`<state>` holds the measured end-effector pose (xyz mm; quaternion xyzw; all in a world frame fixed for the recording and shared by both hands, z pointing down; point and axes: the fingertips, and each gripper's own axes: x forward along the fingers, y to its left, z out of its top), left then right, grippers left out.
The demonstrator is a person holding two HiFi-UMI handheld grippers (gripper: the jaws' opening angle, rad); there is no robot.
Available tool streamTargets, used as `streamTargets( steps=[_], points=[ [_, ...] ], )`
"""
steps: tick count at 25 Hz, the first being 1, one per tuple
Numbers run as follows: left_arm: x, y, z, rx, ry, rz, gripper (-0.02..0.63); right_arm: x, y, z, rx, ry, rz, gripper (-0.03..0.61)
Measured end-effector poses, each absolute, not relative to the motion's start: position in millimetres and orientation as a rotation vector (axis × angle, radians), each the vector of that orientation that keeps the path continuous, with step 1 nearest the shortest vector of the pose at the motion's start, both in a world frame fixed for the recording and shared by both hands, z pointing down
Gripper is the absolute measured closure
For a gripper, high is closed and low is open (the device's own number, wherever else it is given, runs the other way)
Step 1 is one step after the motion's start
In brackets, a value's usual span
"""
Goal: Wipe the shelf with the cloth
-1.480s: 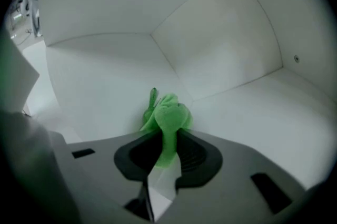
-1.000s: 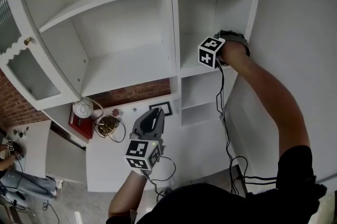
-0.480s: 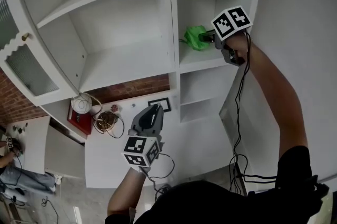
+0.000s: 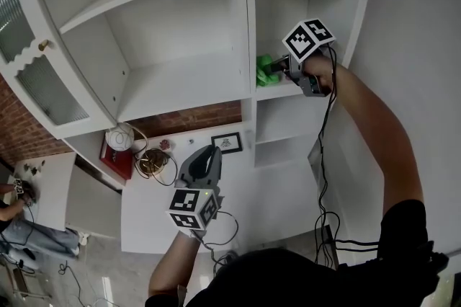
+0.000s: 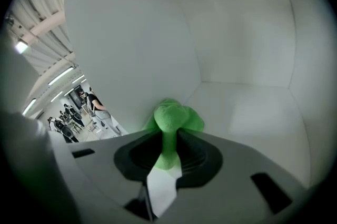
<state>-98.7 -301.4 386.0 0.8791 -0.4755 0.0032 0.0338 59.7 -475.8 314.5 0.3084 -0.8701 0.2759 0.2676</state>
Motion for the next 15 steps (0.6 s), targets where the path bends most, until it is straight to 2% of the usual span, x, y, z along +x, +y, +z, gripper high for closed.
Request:
streamTargets(
  steps=[15],
  points=[
    [-69,-305,395,2.737,-1.347,0.009,0.568,150,-480,319,1.081,-2.055,0.455,0.5]
  ],
)
